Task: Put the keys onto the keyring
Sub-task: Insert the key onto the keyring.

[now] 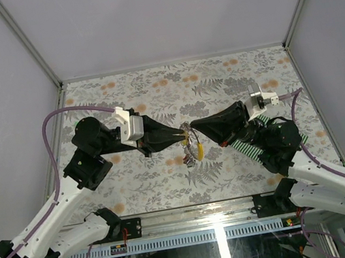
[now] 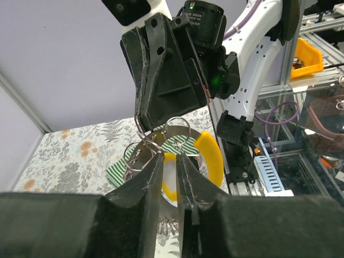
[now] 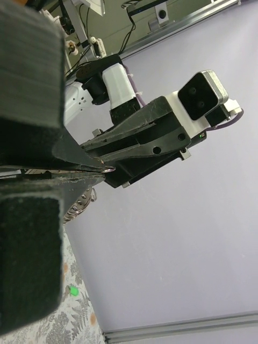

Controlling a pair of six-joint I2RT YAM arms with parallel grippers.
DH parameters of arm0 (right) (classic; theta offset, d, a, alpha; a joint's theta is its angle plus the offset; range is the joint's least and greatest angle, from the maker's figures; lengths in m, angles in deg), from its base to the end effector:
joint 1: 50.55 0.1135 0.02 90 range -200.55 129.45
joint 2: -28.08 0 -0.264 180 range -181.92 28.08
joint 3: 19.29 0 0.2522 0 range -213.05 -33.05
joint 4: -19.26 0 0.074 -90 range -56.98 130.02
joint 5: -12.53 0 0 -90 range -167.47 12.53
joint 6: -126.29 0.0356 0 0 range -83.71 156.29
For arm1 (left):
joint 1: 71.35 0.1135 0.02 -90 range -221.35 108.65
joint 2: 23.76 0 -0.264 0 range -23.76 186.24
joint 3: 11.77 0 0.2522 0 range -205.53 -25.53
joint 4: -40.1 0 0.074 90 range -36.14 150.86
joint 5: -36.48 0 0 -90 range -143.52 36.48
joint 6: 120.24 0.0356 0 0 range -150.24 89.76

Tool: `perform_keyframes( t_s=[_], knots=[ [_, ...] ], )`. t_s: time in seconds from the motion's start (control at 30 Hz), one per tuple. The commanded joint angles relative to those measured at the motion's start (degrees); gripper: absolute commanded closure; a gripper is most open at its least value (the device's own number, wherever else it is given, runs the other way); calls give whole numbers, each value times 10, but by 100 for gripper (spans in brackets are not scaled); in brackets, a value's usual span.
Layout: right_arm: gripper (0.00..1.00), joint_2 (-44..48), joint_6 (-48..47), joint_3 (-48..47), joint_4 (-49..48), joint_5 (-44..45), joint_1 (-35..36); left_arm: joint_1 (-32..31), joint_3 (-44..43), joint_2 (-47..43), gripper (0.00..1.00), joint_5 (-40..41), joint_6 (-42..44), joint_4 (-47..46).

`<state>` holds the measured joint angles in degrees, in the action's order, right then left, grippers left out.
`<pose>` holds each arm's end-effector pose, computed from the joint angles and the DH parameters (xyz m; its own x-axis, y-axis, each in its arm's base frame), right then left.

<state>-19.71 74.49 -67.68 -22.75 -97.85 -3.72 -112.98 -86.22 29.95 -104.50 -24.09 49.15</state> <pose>0.1099 0.1353 0.3844 -0.1672 0.6690 -0.7242 -0.9615 0.0518 0.2699 0.1266 -0.1496 0.4351 0.2563 -0.1376 -0.9568 0.9650 -0.0202 0.2614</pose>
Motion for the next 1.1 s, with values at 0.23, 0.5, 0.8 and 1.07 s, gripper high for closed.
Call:
perform_keyframes(
  t_s=[0.23, 0.5, 0.8, 1.07],
  knots=[
    [100, 38, -101, -36, -1, -49, -2, -4, 24, -35, 74, 51, -87, -108],
    [100, 66, -181, -54, 79, -71, -2, -5, 49, -35, 68, 89, -167, -187],
    [100, 80, -235, -78, 140, -79, -2, -23, 49, -13, 66, 59, -190, -223],
    [100, 83, -241, -81, 146, -81, -2, -43, 43, 8, 65, 62, -176, -213]
  ],
)
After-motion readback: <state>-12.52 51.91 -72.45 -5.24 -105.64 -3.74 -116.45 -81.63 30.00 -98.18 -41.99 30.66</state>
